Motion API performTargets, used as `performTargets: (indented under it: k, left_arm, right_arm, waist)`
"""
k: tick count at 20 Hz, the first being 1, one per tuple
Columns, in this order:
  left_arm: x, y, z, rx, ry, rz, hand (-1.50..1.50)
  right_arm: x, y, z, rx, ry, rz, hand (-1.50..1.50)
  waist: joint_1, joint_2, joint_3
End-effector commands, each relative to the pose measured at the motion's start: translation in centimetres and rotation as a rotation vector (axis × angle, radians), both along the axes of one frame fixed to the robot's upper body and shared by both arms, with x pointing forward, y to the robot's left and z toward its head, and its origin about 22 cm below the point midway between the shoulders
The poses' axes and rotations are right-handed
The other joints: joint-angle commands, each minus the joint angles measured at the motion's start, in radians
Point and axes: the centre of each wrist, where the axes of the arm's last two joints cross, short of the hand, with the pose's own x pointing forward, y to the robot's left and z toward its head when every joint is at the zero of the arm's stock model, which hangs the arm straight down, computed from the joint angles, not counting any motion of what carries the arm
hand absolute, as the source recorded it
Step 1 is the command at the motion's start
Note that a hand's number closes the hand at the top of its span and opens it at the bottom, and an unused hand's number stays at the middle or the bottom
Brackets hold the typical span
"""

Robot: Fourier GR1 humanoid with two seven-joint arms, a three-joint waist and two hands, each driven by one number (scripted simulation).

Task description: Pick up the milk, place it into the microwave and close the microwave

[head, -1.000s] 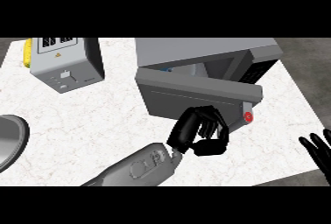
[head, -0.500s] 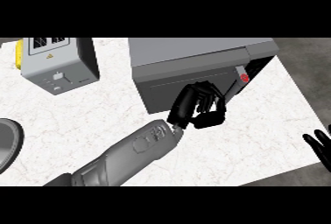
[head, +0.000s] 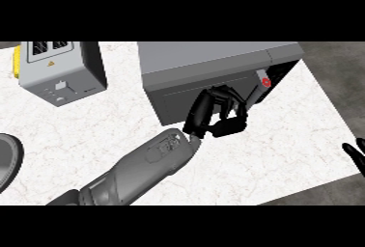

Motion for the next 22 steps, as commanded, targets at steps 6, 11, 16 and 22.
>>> performTargets:
  k: [6, 11, 16, 22]
  left_arm:
    - [2.7, 1.2, 0.8, -0.092, 0.059, 0.086, 1.5]
    - [2.7, 1.3, 0.3, -0.085, 0.043, 0.139, 1.5]
    - [2.8, 1.4, 0.4, -0.12, 0.015, 0.17, 1.5]
    - [2.7, 1.5, 0.0, -0.129, 0.002, 0.185, 1.5]
  right_arm:
    - [0.3, -0.2, 1.1, 0.01, -0.014, 0.017, -1.5]
    - [0.4, -0.1, 1.3, 0.032, -0.031, 0.031, -1.5]
    - [0.4, 0.2, 2.2, 0.017, -0.05, 0.088, -1.5]
    - [0.5, 0.4, 2.5, 0.026, -0.047, 0.132, -1.5]
  waist:
    - [-0.008, 0.019, 0.0]
    - [-0.024, 0.025, 0.003]
    - [-0.02, 0.023, 0.001]
    - [-0.024, 0.032, 0.002]
